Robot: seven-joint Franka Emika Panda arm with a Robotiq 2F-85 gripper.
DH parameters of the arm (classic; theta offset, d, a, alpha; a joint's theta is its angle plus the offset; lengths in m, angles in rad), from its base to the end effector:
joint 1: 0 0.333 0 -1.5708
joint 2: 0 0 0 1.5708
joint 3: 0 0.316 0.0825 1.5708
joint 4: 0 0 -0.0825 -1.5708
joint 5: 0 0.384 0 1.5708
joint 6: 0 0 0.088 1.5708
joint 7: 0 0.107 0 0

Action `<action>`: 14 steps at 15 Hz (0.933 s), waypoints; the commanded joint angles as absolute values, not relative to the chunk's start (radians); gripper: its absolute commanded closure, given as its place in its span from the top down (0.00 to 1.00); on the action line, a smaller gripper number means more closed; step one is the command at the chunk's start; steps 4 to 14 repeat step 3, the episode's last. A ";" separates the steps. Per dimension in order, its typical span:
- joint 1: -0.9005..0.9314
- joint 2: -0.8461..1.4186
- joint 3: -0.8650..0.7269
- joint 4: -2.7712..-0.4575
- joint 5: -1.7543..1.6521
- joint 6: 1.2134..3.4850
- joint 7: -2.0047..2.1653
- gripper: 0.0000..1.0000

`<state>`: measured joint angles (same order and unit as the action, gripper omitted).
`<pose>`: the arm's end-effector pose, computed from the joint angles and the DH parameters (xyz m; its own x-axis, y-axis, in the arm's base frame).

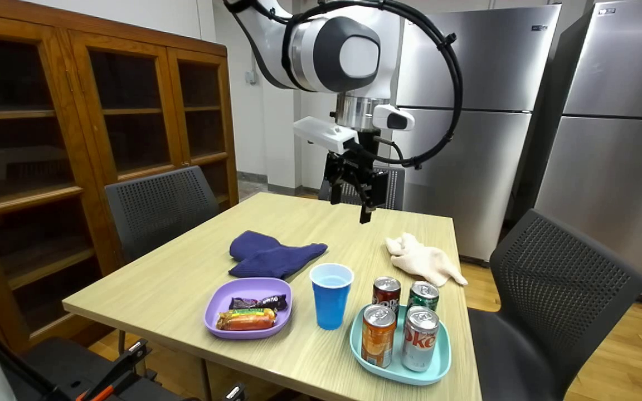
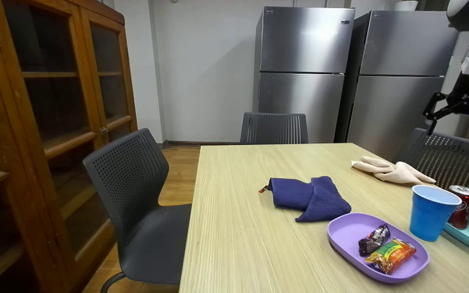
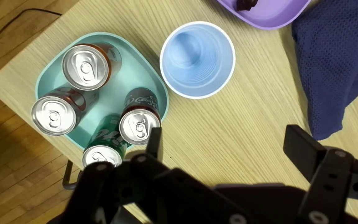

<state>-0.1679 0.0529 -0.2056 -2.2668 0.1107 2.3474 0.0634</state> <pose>0.4918 -0.1908 0.3393 0.8707 -0.4913 0.0220 -0.4888 -0.8694 -0.0718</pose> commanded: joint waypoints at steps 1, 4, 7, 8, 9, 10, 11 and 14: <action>-0.175 0.053 -0.198 -2.266 0.109 2.345 0.064 1.00; -0.175 0.053 -0.198 -2.267 0.109 2.345 0.063 1.00; -0.175 0.053 -0.198 -2.267 0.109 2.345 0.063 1.00; -0.175 0.053 -0.198 -2.267 0.109 2.345 0.063 1.00; -0.175 0.053 -0.198 -2.267 0.109 2.345 0.063 1.00; -0.175 0.053 -0.198 -2.267 0.109 2.345 0.063 1.00; -0.175 0.053 -0.198 -2.267 0.109 2.345 0.063 1.00; -0.175 0.053 -0.198 -2.267 0.109 2.345 0.063 1.00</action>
